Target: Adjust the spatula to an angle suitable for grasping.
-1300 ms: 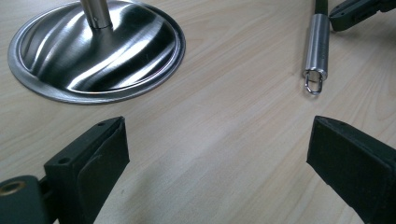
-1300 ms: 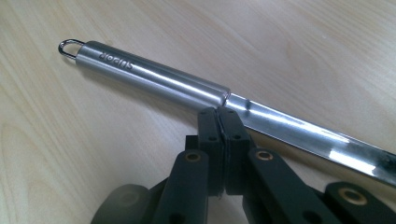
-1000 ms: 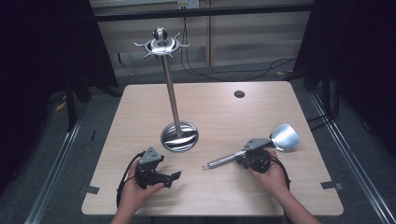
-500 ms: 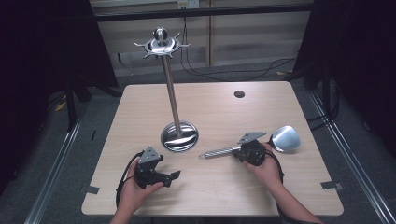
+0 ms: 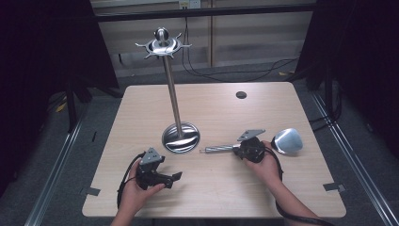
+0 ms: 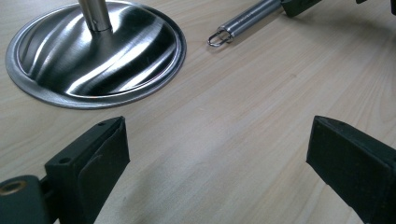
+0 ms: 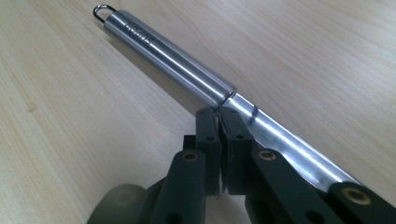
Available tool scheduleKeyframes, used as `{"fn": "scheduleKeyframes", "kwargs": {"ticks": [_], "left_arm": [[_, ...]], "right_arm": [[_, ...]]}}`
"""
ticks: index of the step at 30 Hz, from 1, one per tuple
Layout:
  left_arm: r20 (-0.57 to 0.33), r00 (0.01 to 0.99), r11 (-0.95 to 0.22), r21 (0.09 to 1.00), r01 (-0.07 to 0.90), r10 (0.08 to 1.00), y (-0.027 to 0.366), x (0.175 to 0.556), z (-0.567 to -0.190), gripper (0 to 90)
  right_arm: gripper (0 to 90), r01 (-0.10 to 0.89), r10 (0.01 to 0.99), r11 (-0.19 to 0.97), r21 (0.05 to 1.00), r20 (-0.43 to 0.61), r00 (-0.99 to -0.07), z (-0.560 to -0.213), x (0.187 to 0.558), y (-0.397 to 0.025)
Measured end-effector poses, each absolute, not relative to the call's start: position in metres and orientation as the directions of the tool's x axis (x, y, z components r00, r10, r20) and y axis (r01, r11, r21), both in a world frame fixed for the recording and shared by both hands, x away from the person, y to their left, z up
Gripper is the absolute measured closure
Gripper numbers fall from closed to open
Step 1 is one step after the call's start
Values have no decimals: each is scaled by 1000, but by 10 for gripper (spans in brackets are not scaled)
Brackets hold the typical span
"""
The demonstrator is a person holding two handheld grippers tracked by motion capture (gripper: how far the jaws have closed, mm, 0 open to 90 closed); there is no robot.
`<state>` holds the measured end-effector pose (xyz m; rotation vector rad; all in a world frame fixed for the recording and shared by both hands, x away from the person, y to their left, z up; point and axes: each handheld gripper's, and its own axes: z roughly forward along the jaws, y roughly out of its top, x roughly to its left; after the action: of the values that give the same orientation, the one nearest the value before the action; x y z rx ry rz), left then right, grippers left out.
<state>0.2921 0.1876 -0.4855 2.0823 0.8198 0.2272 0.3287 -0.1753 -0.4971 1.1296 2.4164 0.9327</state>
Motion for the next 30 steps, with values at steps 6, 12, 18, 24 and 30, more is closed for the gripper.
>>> {"fn": "scheduleKeyframes", "kwargs": {"ticks": [6, 12, 18, 24, 30], "left_arm": [[-126, 768, -415, 780, 468, 628, 187, 292, -485, 56], [-126, 770, -415, 782, 465, 626, 189, 292, -485, 57], [-124, 768, -414, 782, 466, 629, 189, 292, -484, 57], [-120, 771, -419, 782, 462, 626, 189, 292, -484, 57], [-123, 771, -416, 783, 462, 624, 189, 292, -483, 57]], "right_arm": [[863, 555, 749, 507, 659, -18, -663, -497, 334, -176], [735, 509, 681, 563, 651, -18, -732, -488, 338, -177], [596, 454, 604, 654, 605, -58, -795, -471, 348, -177], [551, 392, 513, 752, 530, -96, -853, -464, 357, -168], [531, 382, 480, 789, 480, -94, -872, -464, 368, -161]]}}
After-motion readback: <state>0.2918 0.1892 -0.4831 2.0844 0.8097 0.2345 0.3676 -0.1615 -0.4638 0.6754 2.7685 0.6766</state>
